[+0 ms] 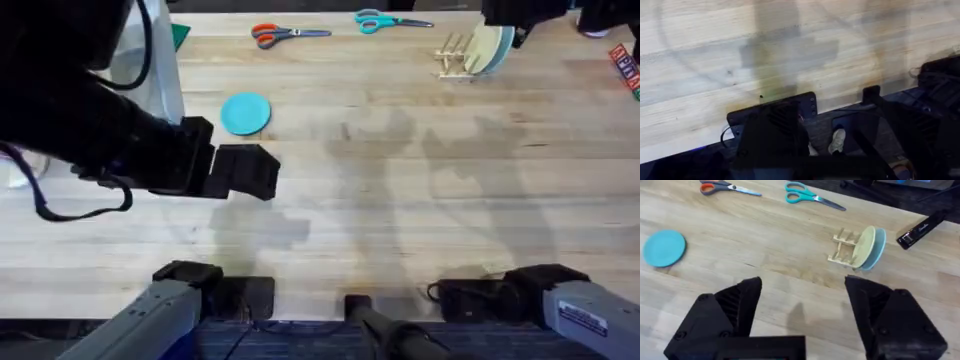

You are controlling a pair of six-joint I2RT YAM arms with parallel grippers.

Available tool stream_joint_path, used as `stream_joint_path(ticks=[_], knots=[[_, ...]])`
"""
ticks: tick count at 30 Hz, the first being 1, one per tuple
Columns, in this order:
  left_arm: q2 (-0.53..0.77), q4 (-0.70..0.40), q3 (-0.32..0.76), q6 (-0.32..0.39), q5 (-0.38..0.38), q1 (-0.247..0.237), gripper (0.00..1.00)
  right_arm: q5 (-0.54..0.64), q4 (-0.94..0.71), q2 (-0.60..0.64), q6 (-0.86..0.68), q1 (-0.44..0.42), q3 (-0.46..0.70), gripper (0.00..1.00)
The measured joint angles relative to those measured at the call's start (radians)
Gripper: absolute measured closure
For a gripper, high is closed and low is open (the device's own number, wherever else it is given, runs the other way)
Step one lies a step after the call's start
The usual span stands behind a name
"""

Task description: Pick up the plates from the table one by one and place each into a slot on the dish rack.

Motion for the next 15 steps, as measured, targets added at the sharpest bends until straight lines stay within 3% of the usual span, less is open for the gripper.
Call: stream_joint_path(ticks=[3,6,15], knots=[[0.000,0.008,0.000,0.000,-0.002,0.000,0.008,0.000,0.012,0.000,0.000,0.000,0.000,0.007],[0.000,0.103,0.000,-0.005,-0.006,0.000,0.008,0.000,0.016,0.000,0.000,0.000,0.000,0.007],[0.001,0.196,0.000,-0.086,0.005,0.000,0.008,0.000,0.016,0.000,0.000,0.000,0.000,0.007]])
